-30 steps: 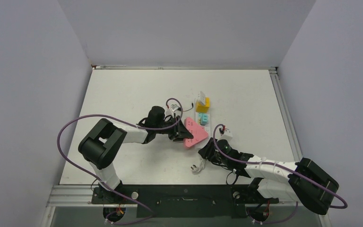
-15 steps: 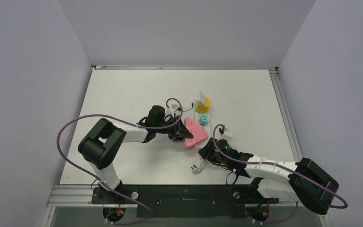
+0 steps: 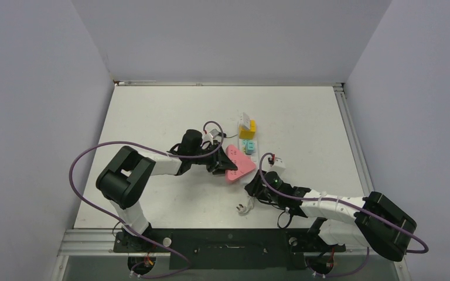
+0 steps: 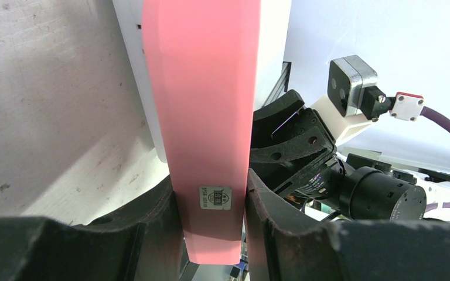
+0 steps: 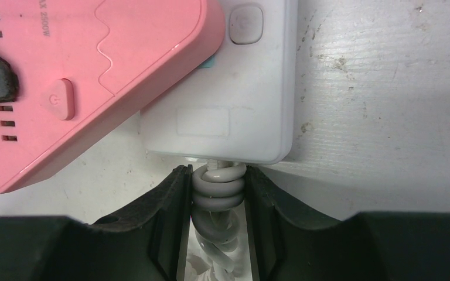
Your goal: Pull the plug off the socket
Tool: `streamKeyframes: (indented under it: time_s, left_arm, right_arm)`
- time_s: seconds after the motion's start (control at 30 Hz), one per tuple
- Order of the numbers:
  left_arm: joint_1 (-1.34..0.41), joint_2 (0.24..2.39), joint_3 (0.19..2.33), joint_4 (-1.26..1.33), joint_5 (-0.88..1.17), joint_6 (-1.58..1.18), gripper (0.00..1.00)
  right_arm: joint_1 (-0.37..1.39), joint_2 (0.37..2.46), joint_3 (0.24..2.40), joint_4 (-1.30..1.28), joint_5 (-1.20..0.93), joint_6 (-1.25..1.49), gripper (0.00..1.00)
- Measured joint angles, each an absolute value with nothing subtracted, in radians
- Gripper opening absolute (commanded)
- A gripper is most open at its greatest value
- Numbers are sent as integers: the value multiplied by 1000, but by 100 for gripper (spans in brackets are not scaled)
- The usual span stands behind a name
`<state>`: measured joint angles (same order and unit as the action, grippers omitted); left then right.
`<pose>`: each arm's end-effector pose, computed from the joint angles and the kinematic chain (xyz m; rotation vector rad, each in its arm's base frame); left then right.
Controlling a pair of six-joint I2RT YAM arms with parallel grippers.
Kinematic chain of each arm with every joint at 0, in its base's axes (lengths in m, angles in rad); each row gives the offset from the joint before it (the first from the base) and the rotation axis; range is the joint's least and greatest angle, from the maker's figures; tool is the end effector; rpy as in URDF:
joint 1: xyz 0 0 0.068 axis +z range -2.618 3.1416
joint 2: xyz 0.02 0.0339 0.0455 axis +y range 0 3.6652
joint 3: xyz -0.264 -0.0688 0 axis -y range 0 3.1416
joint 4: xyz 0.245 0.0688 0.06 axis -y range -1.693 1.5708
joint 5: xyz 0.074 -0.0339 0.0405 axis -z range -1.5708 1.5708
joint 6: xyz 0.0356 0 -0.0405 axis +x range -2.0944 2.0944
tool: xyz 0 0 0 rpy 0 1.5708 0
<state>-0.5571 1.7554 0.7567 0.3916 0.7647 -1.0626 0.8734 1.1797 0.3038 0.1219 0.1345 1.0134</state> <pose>0.2700 -0.1972 0.1426 -0.1158 2.5449 -1.6355 0.1334 0.1518 0.1330 0.2428 2.4410 0.7620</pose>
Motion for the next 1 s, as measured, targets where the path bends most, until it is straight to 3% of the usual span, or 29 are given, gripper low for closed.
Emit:
streamKeyframes:
  time_s: [1.0]
  left_arm:
    - [-574,1745,752,412,740,-1049,0]
  right_arm:
    - [873,1181,305,121,139,1021,5]
